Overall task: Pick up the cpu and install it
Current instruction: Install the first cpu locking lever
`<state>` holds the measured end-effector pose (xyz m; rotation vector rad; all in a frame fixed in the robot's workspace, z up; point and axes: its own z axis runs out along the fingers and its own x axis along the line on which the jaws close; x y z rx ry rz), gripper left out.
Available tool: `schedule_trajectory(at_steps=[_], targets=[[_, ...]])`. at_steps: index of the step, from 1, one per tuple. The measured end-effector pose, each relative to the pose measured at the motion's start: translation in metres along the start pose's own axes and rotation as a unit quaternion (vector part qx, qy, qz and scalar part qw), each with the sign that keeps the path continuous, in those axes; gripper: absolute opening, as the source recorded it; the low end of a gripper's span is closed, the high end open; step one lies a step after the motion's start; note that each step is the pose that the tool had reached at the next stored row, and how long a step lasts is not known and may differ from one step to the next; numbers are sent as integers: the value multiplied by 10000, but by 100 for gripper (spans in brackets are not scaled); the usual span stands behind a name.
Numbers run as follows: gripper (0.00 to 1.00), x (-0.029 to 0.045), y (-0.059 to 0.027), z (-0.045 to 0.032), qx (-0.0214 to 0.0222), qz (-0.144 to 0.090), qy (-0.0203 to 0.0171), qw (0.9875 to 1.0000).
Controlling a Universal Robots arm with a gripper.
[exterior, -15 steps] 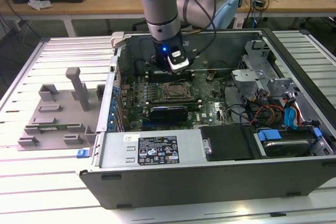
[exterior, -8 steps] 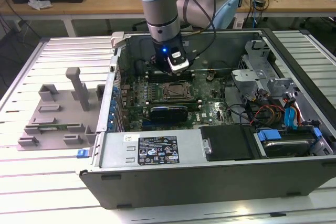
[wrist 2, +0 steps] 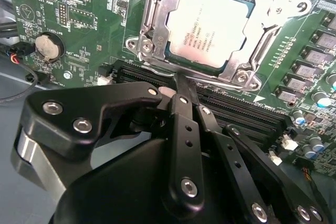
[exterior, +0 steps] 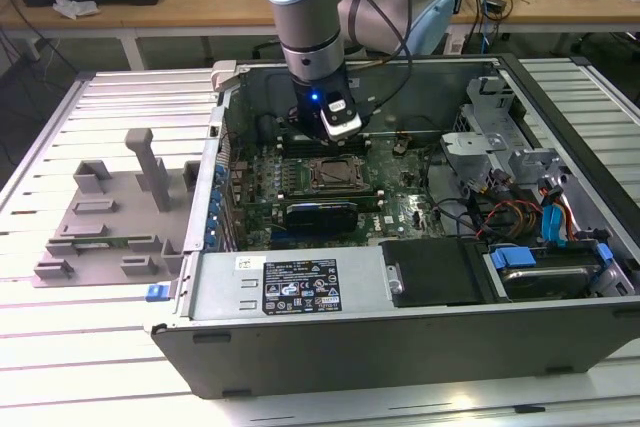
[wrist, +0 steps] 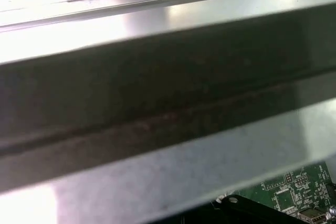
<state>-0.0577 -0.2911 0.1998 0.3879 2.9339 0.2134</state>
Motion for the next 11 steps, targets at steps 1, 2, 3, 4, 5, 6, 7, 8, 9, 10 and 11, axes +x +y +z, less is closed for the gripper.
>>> schedule_trajectory(at_steps=[1, 2, 3, 4, 5, 6, 7, 8, 9, 10, 11], targets=[[11, -5, 1, 2, 0, 0, 0, 10000], [11, -14, 3, 7, 0, 0, 0, 10000], [11, -25, 6, 12, 0, 0, 0, 10000], [11, -36, 8, 15, 0, 0, 0, 10000], [11, -41, 10, 18, -1, 0, 0, 10000], [11, -48, 11, 20, 0, 0, 0, 10000], [11, -53, 12, 23, 1, 0, 0, 10000], [11, -58, 13, 26, 1, 0, 0, 10000], [11, -62, 14, 28, 1, 0, 1, 10000], [11, -67, 15, 31, 1, 0, 0, 10000], [11, -70, 15, 34, 0, 0, 0, 10000]])
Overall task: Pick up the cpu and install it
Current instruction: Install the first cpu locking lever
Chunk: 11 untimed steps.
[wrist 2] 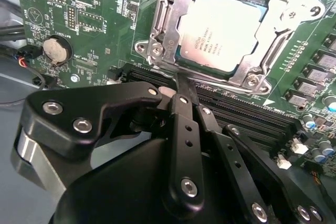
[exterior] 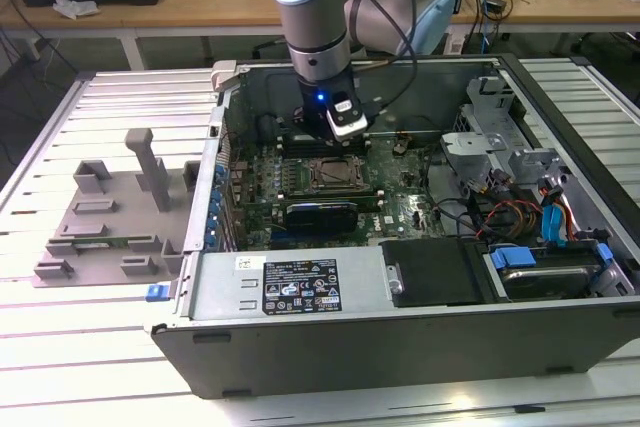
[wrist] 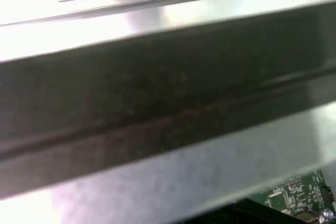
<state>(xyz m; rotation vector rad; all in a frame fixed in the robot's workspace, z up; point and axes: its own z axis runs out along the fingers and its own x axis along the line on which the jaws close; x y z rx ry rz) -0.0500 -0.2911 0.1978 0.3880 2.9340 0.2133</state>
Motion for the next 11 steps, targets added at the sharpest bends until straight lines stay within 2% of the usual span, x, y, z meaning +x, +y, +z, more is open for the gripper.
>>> schedule_trajectory(at_steps=[11], targets=[[11, -16, -12, 19, 2, 0, 0, 10000]])
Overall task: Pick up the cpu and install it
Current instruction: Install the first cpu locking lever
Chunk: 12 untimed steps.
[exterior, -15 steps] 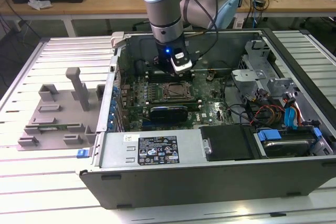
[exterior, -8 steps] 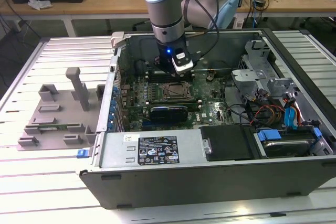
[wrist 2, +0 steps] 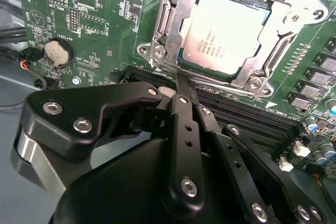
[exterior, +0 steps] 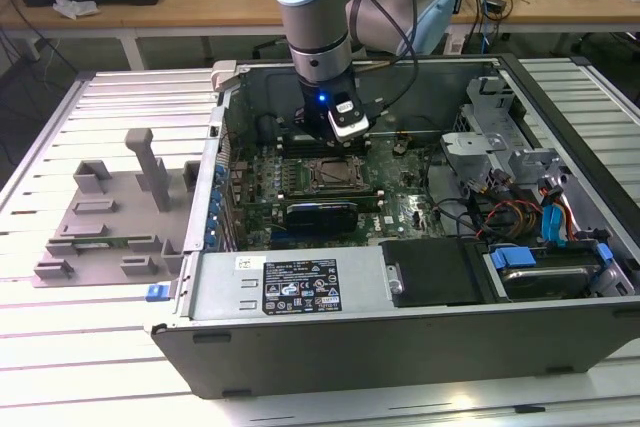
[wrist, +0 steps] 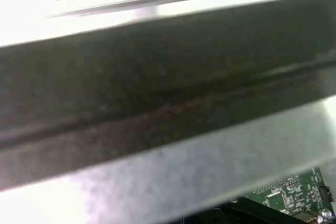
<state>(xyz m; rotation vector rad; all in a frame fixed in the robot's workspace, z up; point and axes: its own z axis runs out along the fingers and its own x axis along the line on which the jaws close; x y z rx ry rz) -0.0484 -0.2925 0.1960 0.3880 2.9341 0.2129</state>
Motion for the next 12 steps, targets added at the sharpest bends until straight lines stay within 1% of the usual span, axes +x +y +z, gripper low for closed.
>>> schedule_trajectory(at_steps=[2, 4, 5, 9, 11, 12], targets=[[11, -1, 1, -1, 0, 0, 0, 10000], [11, -5, 6, -21, -6, 0, -3, 10000], [11, -8, 10, -35, -8, 0, -7, 10000], [11, -18, 20, -105, -4, 0, -2, 10000], [11, -20, 18, -115, -4, 0, -2, 10000], [11, -20, 15, -115, -5, 0, -8, 10000]])
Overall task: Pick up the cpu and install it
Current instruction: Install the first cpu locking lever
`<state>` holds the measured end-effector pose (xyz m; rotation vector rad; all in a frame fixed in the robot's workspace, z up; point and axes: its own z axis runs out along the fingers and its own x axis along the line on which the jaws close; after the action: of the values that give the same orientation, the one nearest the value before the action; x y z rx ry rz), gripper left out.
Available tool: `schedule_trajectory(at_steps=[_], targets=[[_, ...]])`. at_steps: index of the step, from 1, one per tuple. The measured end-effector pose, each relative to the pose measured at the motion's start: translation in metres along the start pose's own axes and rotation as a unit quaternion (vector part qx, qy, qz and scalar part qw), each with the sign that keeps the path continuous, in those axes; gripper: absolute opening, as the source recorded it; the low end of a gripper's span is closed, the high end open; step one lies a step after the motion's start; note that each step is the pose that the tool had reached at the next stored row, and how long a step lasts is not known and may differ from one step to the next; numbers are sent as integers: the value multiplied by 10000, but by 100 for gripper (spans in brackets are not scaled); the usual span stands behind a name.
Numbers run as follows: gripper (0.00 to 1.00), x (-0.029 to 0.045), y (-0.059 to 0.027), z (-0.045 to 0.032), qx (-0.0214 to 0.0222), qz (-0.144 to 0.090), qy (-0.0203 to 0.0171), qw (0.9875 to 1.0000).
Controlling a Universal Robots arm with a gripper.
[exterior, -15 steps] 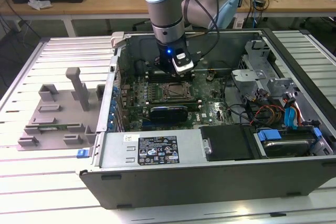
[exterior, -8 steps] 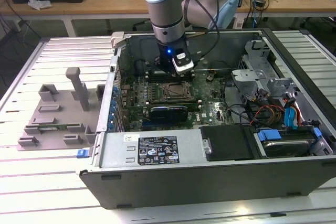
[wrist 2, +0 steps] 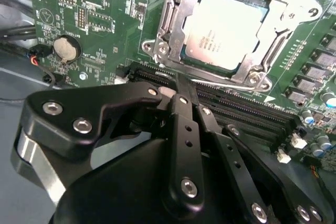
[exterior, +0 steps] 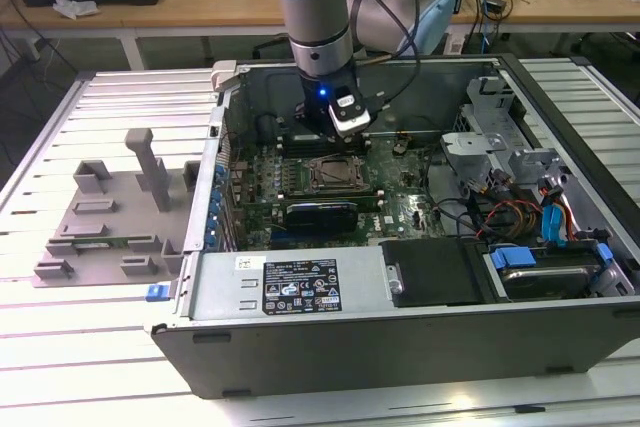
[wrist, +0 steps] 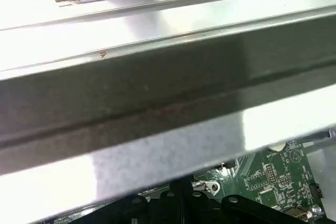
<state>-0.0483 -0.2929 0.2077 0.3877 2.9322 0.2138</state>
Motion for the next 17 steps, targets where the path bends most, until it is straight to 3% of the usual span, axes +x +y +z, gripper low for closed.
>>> schedule_trajectory(at_steps=[4, 5, 9, 17], targets=[[11, 41, -12, -3, -16, -8, -58, 10000], [11, 84, -23, -7, -23, -11, -81, 10000], [11, 138, -35, 9, -33, -11, -120, 9999], [11, 142, -33, 25, 35, 387, -189, 9991]])
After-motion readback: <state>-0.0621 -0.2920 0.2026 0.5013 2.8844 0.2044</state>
